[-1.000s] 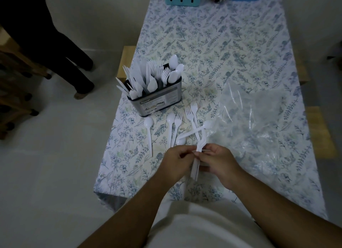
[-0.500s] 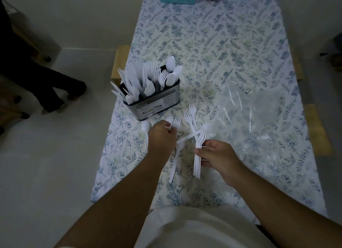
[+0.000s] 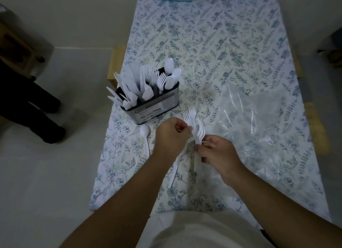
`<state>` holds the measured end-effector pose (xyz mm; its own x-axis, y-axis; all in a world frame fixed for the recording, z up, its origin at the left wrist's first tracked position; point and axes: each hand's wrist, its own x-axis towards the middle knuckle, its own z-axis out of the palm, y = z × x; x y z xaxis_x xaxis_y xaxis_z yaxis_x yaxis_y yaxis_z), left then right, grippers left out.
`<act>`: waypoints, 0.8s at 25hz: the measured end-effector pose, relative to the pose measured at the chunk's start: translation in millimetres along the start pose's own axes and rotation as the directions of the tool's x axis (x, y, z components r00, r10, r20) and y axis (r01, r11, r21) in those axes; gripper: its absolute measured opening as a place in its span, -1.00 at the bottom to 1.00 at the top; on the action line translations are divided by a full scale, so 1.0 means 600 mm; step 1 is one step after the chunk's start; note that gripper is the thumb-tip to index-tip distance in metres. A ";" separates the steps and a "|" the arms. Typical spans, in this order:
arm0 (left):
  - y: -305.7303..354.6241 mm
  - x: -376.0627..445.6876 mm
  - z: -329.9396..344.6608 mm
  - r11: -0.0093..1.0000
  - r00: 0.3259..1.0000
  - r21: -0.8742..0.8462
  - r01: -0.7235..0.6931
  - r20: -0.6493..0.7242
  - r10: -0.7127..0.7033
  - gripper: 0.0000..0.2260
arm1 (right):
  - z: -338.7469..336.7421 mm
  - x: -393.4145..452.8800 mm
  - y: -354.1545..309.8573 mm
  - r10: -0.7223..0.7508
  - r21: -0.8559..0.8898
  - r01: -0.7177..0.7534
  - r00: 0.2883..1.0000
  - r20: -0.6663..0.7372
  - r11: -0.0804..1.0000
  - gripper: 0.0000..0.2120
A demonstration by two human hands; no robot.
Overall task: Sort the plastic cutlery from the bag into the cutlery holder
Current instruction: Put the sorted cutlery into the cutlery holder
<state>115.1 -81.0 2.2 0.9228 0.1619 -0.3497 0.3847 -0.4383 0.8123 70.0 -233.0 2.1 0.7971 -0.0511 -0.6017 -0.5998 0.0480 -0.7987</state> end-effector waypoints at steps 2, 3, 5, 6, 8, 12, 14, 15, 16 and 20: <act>0.008 -0.022 0.007 0.993 0.999 -0.118 0.012 0.044 -0.007 -0.92 | 0.010 0.003 -0.007 -0.010 0.041 0.009 1.000 0.024 0.999 -0.86; 0.006 -0.029 0.013 0.988 0.999 -0.155 0.021 0.049 -0.013 -0.93 | 0.013 0.005 -0.009 -0.007 0.047 0.005 1.000 0.029 0.999 -0.87; 0.000 -0.034 0.023 0.974 0.997 -0.214 0.070 0.059 -0.059 -0.89 | 0.010 0.006 -0.007 0.010 0.052 -0.011 1.000 0.020 0.999 -0.87; -0.004 -0.031 0.027 0.958 0.991 -0.259 0.122 0.082 -0.104 -0.85 | 0.005 0.007 -0.005 0.020 0.054 -0.021 1.000 0.010 0.998 -0.87; -0.010 -0.018 0.032 0.933 0.978 -0.297 0.202 0.118 -0.174 -0.80 | -0.007 0.008 0.000 0.044 0.038 -0.043 0.999 -0.007 0.998 -0.84; -0.007 0.025 0.039 0.978 0.980 -0.067 0.196 -0.031 -0.198 -0.81 | -0.024 0.009 0.006 0.059 -0.012 -0.060 0.997 -0.050 0.998 -0.77; 0.005 0.039 0.052 0.982 0.980 0.001 0.187 -0.070 -0.186 -0.76 | -0.032 0.008 0.006 0.055 0.003 -0.054 0.997 -0.063 0.999 -0.78; 0.009 0.046 0.061 0.984 0.982 0.034 0.176 -0.072 -0.173 -0.75 | -0.035 0.008 0.005 0.050 0.013 -0.049 0.997 -0.063 0.999 -0.80; 0.012 0.052 0.068 0.985 0.985 0.060 0.161 -0.072 -0.157 -0.78 | -0.038 0.007 0.003 0.044 0.018 -0.043 0.997 -0.064 0.999 -0.81; 0.005 0.072 0.068 0.992 0.987 0.020 0.128 -0.103 -0.125 -0.87 | -0.053 0.017 -0.007 0.035 0.053 -0.031 0.997 -0.076 0.998 -0.78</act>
<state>155.1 -111.5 -29.6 0.8645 0.3060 -0.3987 0.4993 -0.4313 0.7514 78.3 -265.7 -0.9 0.7680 -0.1246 -0.6282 -0.6199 0.1019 -0.7780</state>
